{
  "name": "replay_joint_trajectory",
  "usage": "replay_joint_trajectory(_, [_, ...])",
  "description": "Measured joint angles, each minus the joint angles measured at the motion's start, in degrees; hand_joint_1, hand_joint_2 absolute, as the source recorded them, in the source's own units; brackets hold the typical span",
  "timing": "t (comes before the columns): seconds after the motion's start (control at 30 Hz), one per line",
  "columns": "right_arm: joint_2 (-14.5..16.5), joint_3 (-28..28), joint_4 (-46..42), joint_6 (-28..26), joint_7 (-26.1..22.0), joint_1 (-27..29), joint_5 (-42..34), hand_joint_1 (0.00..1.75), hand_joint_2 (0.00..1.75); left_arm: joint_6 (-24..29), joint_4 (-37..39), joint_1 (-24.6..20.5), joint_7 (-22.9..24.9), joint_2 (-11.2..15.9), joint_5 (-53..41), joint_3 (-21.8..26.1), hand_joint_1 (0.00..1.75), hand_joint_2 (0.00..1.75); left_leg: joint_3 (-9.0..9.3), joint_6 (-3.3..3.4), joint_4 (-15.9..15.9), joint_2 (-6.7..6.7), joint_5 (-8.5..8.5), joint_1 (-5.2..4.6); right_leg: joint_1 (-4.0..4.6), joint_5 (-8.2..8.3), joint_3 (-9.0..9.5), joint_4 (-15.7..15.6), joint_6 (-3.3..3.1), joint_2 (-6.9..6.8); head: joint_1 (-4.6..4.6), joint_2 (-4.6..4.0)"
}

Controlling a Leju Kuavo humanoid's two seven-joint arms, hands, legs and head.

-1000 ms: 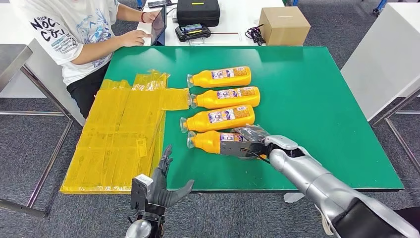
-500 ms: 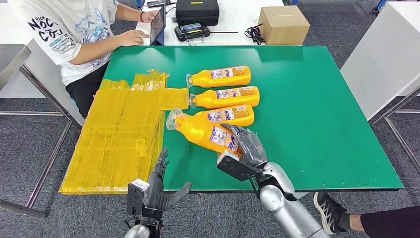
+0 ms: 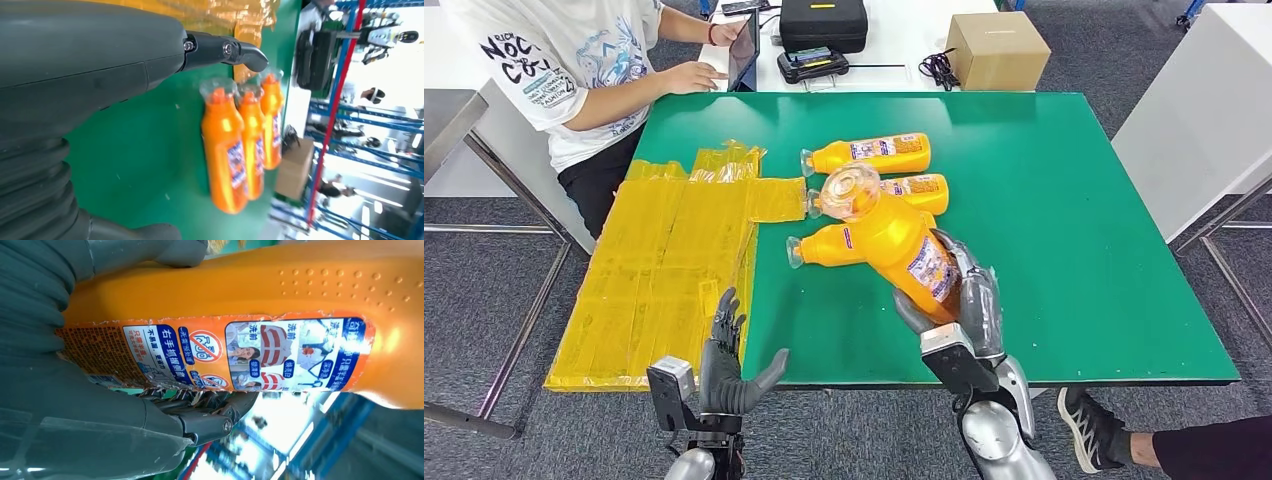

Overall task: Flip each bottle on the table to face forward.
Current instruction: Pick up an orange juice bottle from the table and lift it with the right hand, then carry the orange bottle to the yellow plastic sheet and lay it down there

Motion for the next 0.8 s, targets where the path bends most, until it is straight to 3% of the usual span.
replay_joint_trajectory(0.17, [3.07,-0.98,1.76,-2.83,-5.40,2.54,0.04,1.75,1.75,-9.75,-2.53,-0.14,3.72,0.28,7.43,-1.58,0.00,1.75,0.00,0.00,0.00,0.01,0.00,0.00,0.00,0.00,0.00,0.00,0.00,0.00,0.00,0.00])
replay_joint_trajectory(0.47, [9.38,4.18,17.48,0.74,-10.74,2.85,-4.13,1.75,1.75,-25.88,-3.69,-1.48,10.45,1.19,22.64,-5.47,0.00,1.75,0.00,-0.01,-0.02,0.03,0.00,0.06,0.03,-0.01,0.00,0.01,-0.01,0.02,0.01,0.00])
replay_joint_trajectory(0.8, [11.79,9.75,26.36,1.41,-11.06,0.21,-5.18,1.75,1.75,-26.19,-1.98,-2.43,10.08,2.56,21.86,-6.50,0.00,1.75,0.00,-0.01,-0.02,0.01,0.01,0.05,0.01,-0.01,0.00,0.01,-0.02,0.01,0.02,0.00])
